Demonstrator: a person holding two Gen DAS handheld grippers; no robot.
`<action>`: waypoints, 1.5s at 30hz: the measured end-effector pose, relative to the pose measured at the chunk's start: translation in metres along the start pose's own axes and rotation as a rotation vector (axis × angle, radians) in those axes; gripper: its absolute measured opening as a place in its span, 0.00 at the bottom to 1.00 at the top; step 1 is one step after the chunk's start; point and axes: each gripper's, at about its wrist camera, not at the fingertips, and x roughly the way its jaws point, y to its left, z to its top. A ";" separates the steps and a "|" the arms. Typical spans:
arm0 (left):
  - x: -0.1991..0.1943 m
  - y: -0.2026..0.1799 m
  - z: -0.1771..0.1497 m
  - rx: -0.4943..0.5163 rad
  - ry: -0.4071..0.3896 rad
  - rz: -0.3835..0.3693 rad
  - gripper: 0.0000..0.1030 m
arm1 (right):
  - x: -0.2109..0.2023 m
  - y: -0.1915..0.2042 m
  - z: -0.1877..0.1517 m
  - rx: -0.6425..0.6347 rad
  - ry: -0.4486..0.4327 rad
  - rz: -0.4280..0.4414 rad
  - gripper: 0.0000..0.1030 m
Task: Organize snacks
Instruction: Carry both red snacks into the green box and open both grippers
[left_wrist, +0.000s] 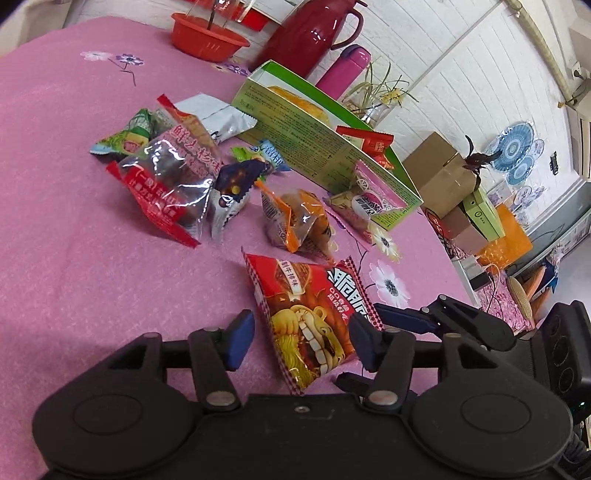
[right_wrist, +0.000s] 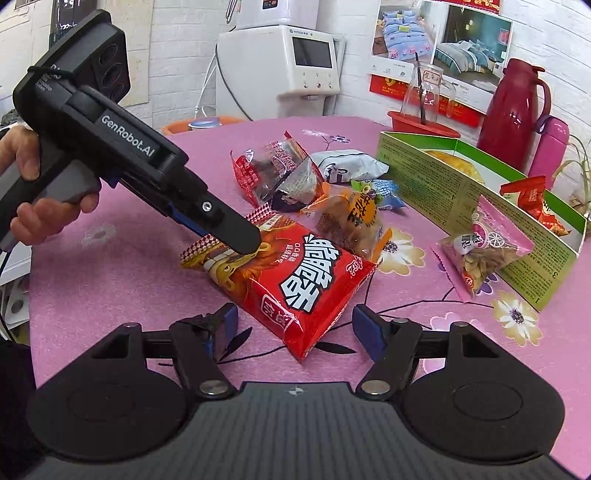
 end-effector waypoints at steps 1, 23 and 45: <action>0.002 -0.001 0.001 0.005 0.000 0.001 0.69 | 0.000 0.000 0.000 0.004 -0.002 0.003 1.00; -0.004 -0.051 0.028 0.182 -0.115 -0.042 0.24 | -0.024 -0.014 0.021 0.064 -0.123 -0.075 0.62; 0.085 -0.037 0.187 0.214 -0.244 -0.118 0.24 | 0.046 -0.126 0.108 0.187 -0.234 -0.283 0.60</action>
